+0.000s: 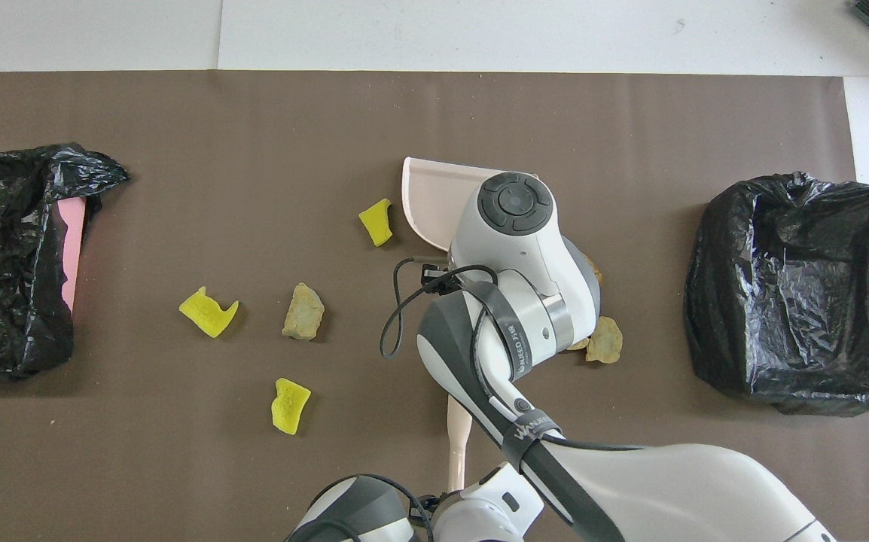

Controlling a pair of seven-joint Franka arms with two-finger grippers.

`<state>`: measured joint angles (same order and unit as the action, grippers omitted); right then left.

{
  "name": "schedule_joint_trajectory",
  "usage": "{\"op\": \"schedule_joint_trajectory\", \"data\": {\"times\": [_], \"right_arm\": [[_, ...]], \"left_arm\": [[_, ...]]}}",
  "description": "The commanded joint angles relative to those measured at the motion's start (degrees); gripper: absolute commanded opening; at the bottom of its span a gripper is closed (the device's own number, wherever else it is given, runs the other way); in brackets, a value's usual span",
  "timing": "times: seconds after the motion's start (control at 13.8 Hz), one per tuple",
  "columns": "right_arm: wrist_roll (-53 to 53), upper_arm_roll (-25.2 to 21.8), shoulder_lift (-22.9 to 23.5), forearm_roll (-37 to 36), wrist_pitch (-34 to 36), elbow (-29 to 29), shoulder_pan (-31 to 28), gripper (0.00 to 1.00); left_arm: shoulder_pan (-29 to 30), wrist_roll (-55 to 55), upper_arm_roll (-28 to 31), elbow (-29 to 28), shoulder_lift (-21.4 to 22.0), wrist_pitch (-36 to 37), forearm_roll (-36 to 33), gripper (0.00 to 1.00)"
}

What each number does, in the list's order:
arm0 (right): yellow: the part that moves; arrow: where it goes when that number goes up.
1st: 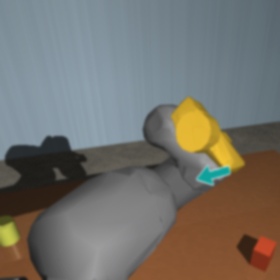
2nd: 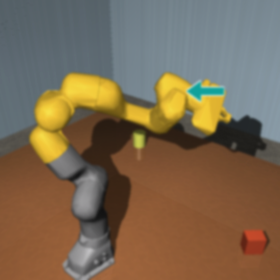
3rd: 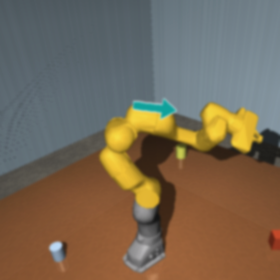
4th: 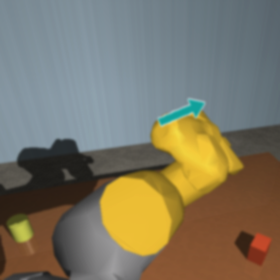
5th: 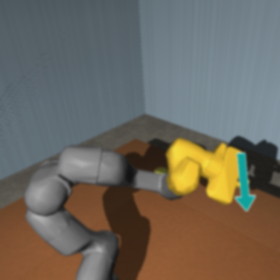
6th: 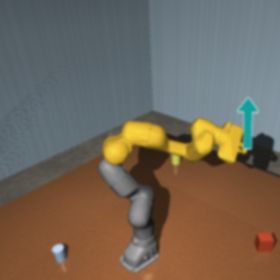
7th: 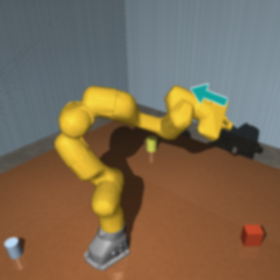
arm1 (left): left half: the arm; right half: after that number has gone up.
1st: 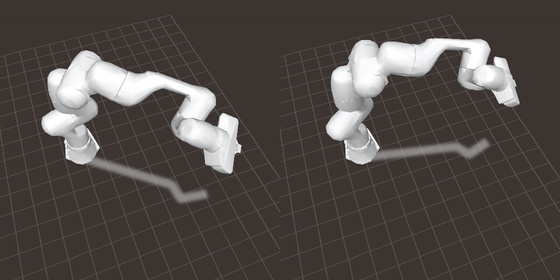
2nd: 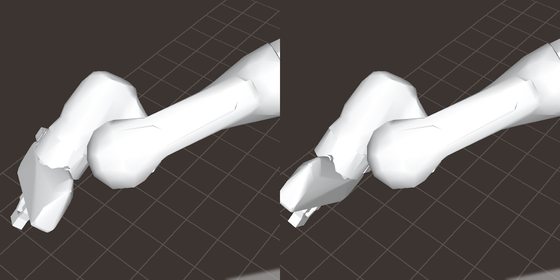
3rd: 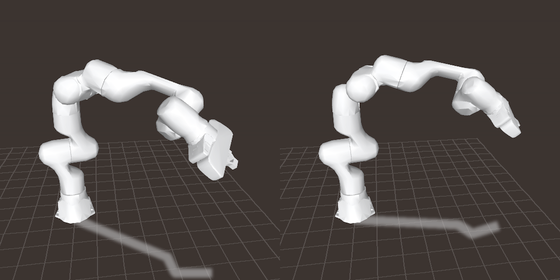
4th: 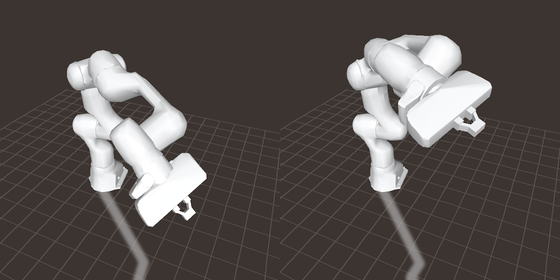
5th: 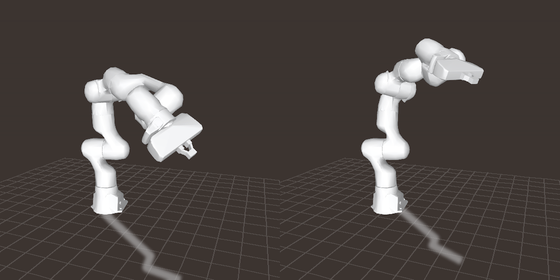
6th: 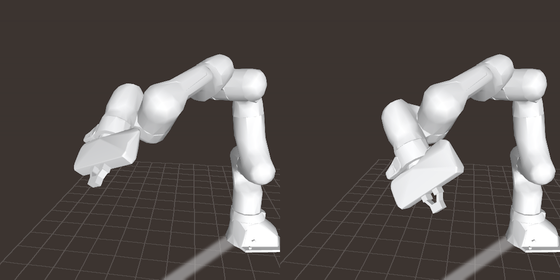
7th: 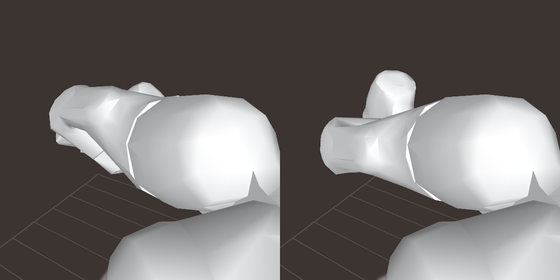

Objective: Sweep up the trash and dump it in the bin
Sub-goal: 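Grasp the dustpan with the right gripper while the left gripper lifts the brush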

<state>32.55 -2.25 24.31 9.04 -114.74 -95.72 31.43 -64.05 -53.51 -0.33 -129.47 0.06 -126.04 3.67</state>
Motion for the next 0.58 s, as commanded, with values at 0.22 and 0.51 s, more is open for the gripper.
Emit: {"op": "schedule_joint_trajectory", "data": {"times": [0.22,0.51], "right_arm": [[4.4,0.2,-0.4,2.5,0.6,0.4,-0.4,0.00],[-21.0,-0.6,-2.3,1.5,1.5,0.4,-1.8,0.00]], "left_arm": [[6.7,1.3,-0.4,0.4,8.4,14.8,-4.5,0.00],[18.1,10.5,-0.5,-0.8,15.7,23.0,-4.7,0.00]]}}
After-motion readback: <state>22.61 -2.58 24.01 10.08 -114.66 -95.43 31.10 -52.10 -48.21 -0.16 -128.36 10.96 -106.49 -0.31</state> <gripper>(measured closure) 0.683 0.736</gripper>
